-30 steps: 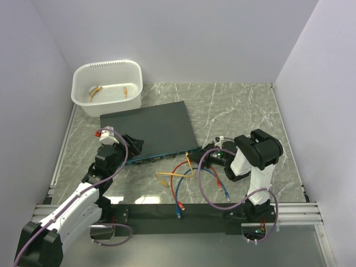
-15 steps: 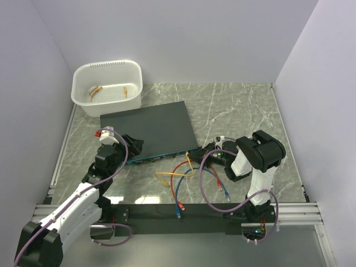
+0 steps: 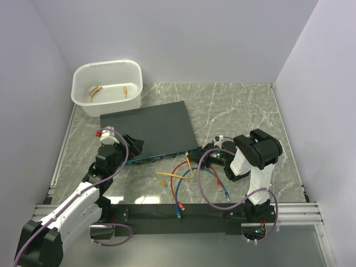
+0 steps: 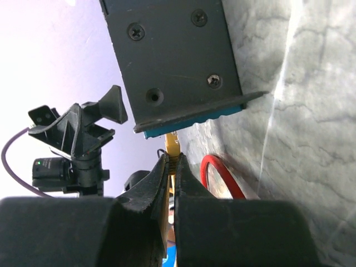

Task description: Insert the plug into the switch port

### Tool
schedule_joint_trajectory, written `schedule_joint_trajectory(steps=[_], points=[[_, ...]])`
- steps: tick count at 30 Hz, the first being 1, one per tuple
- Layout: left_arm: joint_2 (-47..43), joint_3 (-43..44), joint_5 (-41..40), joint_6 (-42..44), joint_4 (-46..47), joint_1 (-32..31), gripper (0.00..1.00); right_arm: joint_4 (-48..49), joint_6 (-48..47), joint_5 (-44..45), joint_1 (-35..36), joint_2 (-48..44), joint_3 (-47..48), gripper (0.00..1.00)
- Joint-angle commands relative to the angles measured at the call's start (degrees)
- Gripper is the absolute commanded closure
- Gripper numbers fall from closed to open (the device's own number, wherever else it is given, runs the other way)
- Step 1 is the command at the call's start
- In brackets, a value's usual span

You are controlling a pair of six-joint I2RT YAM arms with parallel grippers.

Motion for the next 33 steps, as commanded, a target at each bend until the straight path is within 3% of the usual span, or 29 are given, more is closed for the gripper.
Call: schedule_joint_trajectory(steps=[1, 15, 24, 33], points=[[0.59, 0.17, -0.04, 1.37, 2.19, 0.17, 0.04, 24.32, -2.33, 6.46, -0.33, 0.46, 2.80, 1.00], [4.72, 2.28, -0.21, 1.19, 1.05, 0.25, 0.04, 24.32, -4.00, 7.96, -1.74, 4.06, 7.20, 1.00], [2.79, 1.49, -1.09, 1.02, 1.04, 0.25, 0.03, 24.32, -3.12, 5.94, -7.01, 4.58, 9.48, 1.00], [3.49, 1.58, -0.83, 1.11, 1.31, 0.25, 0.03, 24.32, -2.15, 5.94, -6.49, 7.39, 12.91, 1.00]])
